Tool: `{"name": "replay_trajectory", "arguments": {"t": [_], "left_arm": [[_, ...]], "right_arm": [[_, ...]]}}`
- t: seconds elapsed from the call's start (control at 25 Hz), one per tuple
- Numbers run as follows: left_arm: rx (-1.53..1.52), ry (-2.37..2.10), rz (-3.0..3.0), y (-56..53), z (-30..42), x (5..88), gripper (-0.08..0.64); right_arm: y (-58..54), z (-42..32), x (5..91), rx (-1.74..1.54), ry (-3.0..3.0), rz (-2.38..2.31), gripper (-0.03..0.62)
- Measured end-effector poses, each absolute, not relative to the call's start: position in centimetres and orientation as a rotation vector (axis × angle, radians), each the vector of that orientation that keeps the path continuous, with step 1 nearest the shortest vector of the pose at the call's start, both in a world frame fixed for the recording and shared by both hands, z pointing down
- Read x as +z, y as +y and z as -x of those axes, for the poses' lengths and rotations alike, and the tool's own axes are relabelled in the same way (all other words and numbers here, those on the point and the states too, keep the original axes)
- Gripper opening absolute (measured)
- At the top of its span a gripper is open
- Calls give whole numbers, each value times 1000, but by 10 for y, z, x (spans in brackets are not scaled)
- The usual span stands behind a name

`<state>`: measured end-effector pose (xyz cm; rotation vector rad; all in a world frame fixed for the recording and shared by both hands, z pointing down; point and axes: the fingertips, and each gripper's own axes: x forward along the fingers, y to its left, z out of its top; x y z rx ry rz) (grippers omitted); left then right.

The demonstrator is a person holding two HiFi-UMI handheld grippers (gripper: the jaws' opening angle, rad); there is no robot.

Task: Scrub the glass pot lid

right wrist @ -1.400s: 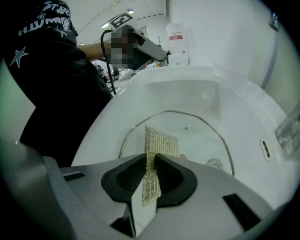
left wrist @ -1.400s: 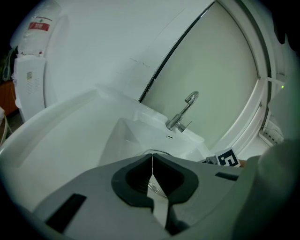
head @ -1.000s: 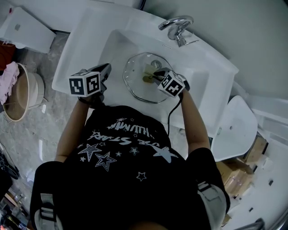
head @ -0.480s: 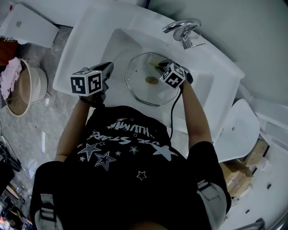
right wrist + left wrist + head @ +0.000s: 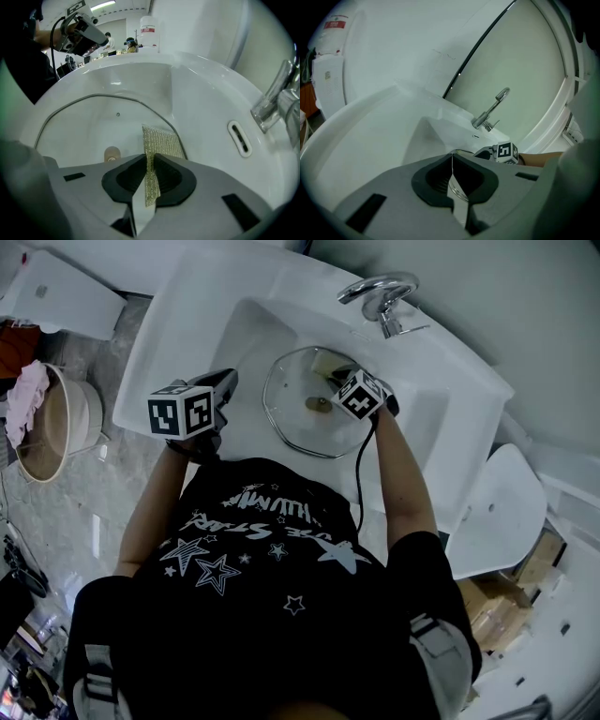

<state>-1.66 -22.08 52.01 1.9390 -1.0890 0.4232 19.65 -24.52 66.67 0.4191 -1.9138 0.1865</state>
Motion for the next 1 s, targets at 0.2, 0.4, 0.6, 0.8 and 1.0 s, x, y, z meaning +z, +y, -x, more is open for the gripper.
{"name": "replay_trajectory", "arguments": {"t": [0.2,0.4,0.6,0.8,1.0], "left_arm": [[418,-1091,-1948,-216,15,516,12],[412,-1084,-1964,-207,15,513,12],[404,-1069,-1979,-197,12,511,12],[405,-1064,-1984,-188,13,509,12],[402,-1053,-1987,-182,13,510,12]], "right_arm": [[-222,-197,669,243,-1906,-359,61],[-184,-182,662,286,-1949,-256,61],[-160,-177,654,340,-1969,-249,61],[-145,-174,645,360,-1982,-228,61],[-126,-169,639,388,-1971,-180,61]]}}
